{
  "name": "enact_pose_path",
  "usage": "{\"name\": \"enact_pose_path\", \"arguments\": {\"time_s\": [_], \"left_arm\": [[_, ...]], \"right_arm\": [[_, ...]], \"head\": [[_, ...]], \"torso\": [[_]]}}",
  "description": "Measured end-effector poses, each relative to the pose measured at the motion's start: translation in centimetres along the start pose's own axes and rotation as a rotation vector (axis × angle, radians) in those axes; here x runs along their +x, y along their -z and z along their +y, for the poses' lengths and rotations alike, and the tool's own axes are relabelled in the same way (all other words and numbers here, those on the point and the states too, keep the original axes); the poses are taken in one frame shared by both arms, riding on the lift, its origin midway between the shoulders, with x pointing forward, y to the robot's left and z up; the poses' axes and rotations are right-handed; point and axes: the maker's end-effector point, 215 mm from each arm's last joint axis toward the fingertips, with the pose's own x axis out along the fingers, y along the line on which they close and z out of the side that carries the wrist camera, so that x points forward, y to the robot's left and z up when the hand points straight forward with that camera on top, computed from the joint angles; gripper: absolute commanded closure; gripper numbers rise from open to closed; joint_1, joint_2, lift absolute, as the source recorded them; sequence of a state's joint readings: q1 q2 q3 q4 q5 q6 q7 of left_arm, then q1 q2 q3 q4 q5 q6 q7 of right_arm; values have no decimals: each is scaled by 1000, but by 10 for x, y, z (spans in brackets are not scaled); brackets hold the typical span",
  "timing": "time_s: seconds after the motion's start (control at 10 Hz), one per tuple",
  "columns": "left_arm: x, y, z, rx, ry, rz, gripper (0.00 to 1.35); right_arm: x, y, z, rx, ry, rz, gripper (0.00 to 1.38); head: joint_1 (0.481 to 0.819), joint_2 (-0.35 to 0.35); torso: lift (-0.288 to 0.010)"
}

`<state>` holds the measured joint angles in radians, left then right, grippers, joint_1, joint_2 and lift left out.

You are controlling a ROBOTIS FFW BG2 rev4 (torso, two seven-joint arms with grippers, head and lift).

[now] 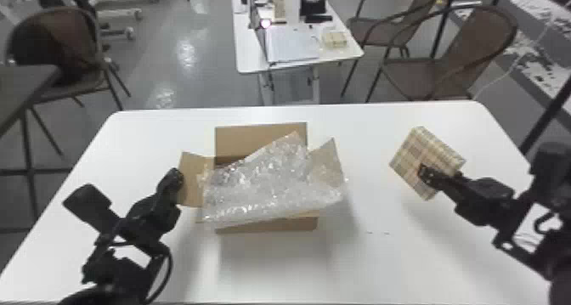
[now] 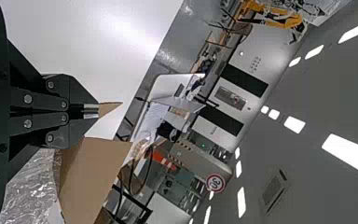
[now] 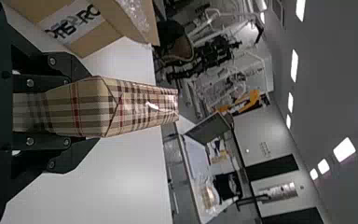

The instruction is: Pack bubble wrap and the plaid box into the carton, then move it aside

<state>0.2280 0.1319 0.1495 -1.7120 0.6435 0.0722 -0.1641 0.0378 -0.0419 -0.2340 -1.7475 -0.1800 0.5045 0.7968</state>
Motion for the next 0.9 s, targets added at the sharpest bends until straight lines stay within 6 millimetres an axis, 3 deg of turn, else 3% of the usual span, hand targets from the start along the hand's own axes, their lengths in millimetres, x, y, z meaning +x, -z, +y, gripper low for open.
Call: {"name": "enact_pose_path", "arguments": {"time_s": [0.3,0.5,0.7,0.9], "left_arm": [[5,3,-4,-1,7,10,1213],[7,4,-5,2,10,16,1213],[9,4,-7,3,13,20,1213],[15,3,-17,1,34,18,1213]], "right_arm": [[6,-65,58,-20,-281,60,1050],[-2,-102,94,-57,-415,86,1050],[5,-106,137,-67,-583,154,1050],[28,-84,171,-41,-724,232,1050]], "head": [[695,145],[695,168],[695,193],[695,243]], "torso": [[-102],[-102],[-102],[-102]]}}
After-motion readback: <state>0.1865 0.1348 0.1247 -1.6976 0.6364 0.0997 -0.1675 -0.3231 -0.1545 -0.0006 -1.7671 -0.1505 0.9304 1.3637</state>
